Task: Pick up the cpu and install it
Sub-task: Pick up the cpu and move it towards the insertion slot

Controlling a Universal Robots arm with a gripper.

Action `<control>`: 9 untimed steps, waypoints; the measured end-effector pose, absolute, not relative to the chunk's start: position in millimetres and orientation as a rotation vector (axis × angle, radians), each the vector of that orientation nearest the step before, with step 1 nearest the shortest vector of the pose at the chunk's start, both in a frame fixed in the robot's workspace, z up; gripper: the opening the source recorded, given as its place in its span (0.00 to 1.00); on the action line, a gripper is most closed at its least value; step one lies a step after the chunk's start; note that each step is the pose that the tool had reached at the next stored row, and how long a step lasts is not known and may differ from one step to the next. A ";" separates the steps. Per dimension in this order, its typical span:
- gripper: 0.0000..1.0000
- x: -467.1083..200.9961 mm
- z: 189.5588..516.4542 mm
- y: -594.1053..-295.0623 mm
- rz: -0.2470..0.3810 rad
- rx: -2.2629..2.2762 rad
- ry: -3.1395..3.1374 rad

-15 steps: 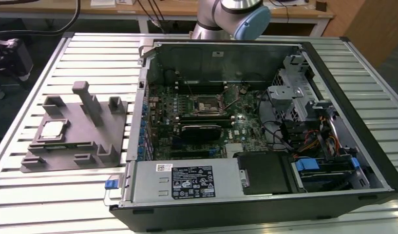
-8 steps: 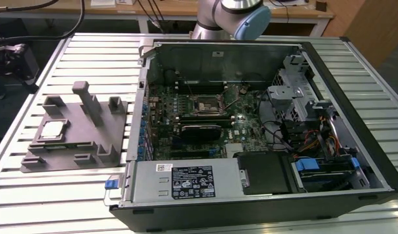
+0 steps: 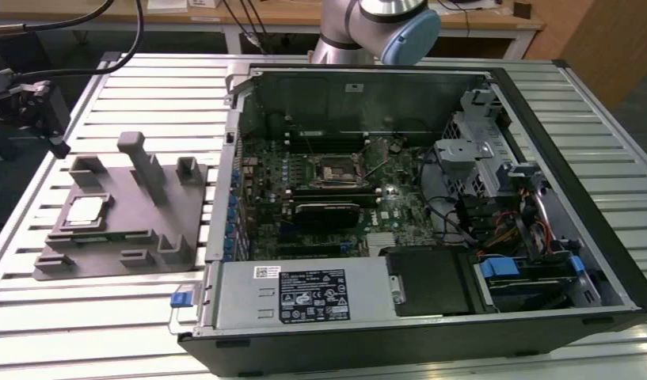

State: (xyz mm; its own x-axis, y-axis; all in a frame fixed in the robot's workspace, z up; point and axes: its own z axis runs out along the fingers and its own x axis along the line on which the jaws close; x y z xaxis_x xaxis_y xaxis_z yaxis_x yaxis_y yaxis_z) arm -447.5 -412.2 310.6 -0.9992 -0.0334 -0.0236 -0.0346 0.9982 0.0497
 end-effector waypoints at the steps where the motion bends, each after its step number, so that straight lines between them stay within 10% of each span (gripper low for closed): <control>1: 0.64 -447.6 310.0 -412.2 0.078 -0.053 3.117; 9: 0.64 -445.1 300.0 -412.2 0.082 -0.053 3.120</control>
State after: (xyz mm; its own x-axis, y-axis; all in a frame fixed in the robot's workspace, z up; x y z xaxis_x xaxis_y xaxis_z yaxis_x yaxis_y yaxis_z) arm -445.1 -412.2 300.0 -0.9992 -0.0337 -0.0209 -0.0347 0.9980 0.0519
